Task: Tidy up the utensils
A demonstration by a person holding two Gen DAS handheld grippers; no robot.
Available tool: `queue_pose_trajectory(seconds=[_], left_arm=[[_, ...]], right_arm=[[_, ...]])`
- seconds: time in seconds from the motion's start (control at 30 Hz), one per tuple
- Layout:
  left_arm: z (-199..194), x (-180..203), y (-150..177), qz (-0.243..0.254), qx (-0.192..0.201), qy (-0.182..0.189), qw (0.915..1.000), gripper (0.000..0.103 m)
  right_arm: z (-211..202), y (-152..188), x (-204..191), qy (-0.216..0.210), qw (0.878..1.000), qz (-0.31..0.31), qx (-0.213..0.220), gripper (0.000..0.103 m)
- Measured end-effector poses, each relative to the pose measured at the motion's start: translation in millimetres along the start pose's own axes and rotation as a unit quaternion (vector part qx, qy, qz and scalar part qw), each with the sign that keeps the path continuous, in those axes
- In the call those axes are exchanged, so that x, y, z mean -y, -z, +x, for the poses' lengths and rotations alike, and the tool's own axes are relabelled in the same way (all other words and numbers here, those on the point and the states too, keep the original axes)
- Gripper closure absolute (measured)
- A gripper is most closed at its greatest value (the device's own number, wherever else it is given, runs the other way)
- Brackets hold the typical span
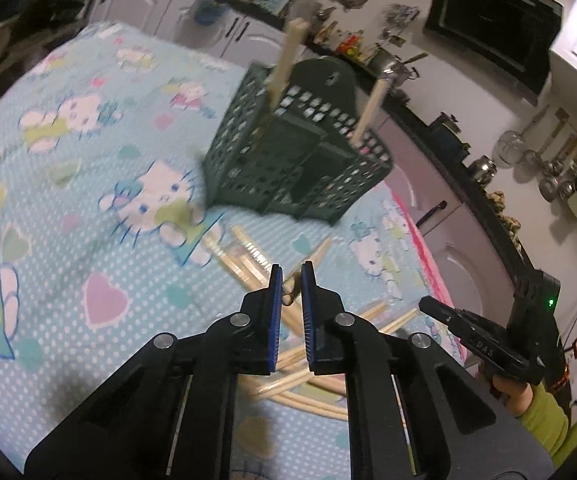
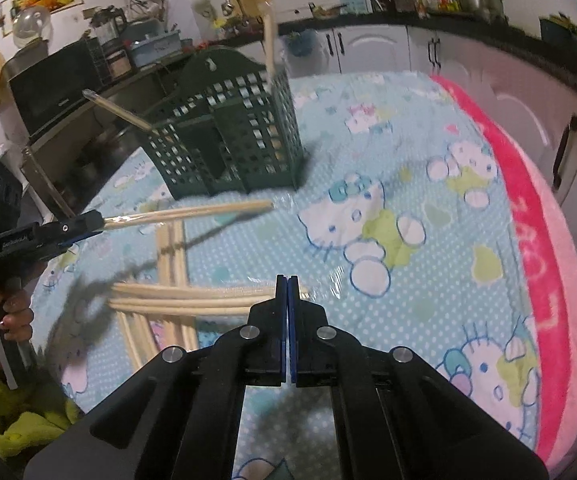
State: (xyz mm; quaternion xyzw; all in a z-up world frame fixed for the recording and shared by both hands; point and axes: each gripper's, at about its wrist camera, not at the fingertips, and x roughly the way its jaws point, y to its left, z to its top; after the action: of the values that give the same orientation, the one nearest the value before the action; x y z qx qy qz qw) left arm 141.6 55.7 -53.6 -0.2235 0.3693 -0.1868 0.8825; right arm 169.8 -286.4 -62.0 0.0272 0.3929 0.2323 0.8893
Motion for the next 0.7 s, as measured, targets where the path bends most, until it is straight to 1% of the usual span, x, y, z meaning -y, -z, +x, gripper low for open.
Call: queue_pose_trajectory(seconds=[0.17, 0.3, 0.5, 0.7], left_arm=[[-7.1, 28.3, -15.0, 0.041, 0.006, 0.000, 0.9992, 0.100], [-11.8, 45.0, -22.6, 0.064, 0.011, 0.002, 0.9979, 0.100], [-17.6, 64.0, -33.8, 0.080, 0.013, 0.011, 0.9966, 0.100], [-29.6, 83.4, -45.4, 0.098, 0.026, 0.025, 0.9945, 0.100]], right_arm=[[-14.9, -15.6, -12.5, 0.001, 0.999, -0.025, 0.024, 0.102], [-26.2, -29.2, -21.9, -0.004, 0.998, -0.040, 0.042, 0.102], [-42.9, -46.4, -35.5, -0.009, 0.996, -0.057, 0.066, 0.102], [-60.6, -61.9, -44.5, -0.018, 0.994, -0.060, 0.088, 0.102]])
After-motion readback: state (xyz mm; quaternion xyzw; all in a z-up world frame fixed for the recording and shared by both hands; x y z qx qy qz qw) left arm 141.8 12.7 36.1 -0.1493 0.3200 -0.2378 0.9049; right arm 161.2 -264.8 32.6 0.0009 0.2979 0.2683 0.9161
